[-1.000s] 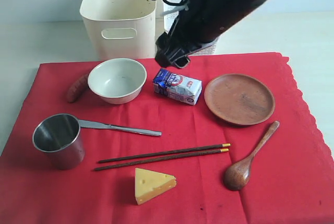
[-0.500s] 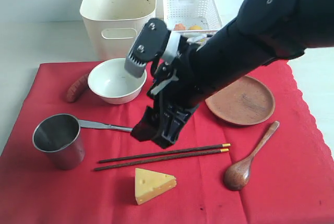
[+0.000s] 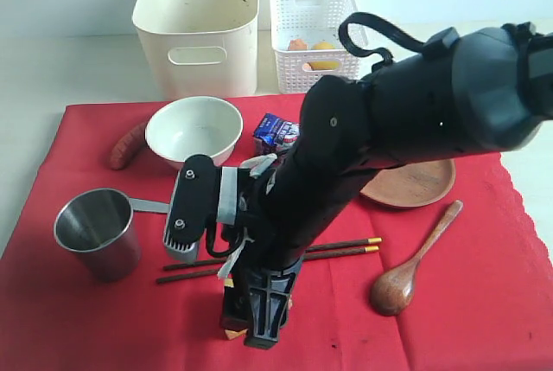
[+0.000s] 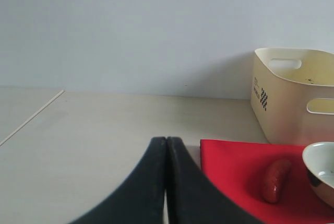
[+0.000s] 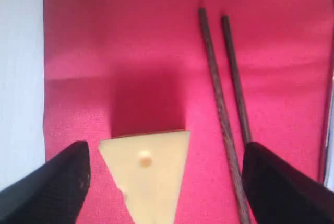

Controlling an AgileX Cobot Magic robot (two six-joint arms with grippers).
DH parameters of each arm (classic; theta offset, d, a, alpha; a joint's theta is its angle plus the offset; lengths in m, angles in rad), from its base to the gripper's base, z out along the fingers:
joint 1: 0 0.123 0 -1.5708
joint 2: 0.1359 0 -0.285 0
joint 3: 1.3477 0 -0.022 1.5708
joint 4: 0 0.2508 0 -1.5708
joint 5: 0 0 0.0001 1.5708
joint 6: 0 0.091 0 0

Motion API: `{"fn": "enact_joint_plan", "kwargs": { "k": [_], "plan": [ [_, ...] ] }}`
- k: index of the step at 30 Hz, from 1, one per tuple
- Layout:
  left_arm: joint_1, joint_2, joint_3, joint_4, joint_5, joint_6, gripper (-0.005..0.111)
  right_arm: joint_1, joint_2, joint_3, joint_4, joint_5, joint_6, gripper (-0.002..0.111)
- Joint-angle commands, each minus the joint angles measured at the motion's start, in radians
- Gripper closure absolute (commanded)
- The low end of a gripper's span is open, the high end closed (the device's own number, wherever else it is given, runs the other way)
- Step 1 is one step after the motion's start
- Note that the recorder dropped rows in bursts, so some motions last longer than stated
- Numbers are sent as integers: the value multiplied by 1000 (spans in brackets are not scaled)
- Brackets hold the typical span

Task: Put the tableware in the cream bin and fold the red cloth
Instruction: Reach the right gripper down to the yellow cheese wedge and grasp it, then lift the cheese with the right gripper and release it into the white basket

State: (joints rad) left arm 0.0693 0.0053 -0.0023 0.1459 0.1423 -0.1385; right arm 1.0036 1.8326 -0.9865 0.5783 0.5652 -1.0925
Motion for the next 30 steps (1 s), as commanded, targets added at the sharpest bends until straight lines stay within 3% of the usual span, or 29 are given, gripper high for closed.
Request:
{"fn": "enact_joint_plan", "kwargs": {
  "k": [1,12,20,26,30],
  "plan": [
    [1,-5,2,6,-2,4,106,9,42,2,-30,-24,49,33],
    [1,-5,2,6,-2,4,106,9,104,2,-91,-48,99,35],
    [1,-5,2,6,-2,4,106,9,104,2,-93,-48,99,78],
    [1,-5,2,6,-2,4,106,9,81,2,-93,-46,99,94],
    [1,-5,2,6,-2,4,106,9,40,2,-93,-41,99,95]
  ]
}}
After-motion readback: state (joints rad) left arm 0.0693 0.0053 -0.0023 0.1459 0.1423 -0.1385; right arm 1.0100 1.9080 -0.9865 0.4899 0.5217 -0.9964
